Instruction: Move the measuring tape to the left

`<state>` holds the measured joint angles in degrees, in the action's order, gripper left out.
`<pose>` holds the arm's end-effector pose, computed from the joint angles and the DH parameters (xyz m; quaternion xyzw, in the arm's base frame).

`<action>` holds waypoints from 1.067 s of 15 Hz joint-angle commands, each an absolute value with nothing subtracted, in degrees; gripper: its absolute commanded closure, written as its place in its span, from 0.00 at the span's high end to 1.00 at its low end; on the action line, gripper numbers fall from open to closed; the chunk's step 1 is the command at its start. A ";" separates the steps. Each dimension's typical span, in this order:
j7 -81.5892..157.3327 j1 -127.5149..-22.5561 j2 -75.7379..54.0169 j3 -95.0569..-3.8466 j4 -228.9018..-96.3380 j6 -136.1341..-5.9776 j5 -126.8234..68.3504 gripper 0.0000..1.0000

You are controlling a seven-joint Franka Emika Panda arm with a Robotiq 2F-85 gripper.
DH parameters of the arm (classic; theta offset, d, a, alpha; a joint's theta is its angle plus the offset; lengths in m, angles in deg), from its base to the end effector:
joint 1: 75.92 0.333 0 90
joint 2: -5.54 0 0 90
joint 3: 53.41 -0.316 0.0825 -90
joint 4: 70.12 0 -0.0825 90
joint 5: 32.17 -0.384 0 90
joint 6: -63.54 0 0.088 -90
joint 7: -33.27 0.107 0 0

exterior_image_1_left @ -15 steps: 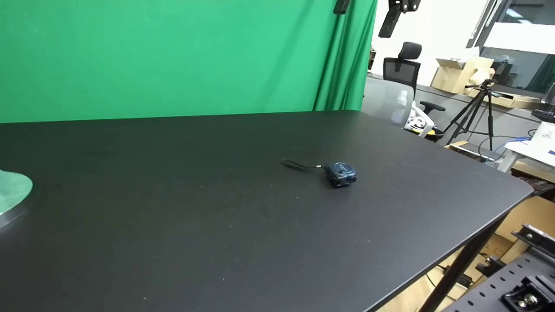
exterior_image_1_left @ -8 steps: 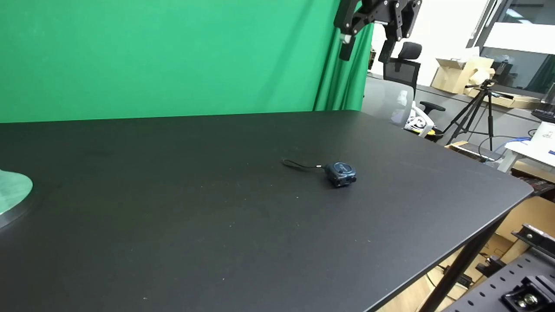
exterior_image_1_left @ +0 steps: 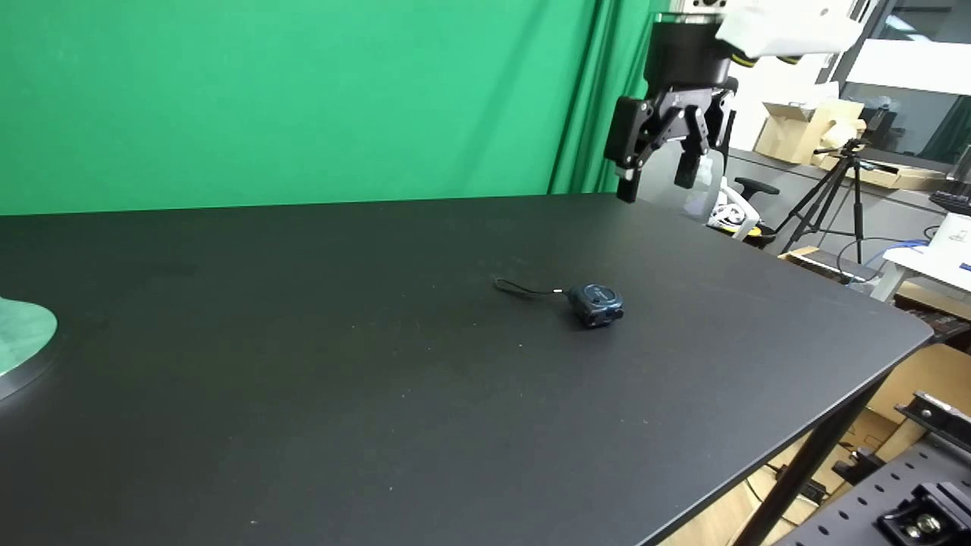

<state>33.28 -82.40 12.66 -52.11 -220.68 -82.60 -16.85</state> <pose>0.4268 -0.0545 0.2945 0.9960 0.0414 0.0183 0.0769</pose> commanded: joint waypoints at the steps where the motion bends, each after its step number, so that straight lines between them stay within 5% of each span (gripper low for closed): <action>1: 33.83 -82.25 9.39 -51.60 -221.43 -83.06 -12.92 1.00; 16: 32.07 -80.89 -0.85 -50.92 -217.82 -86.59 -16.45 1.00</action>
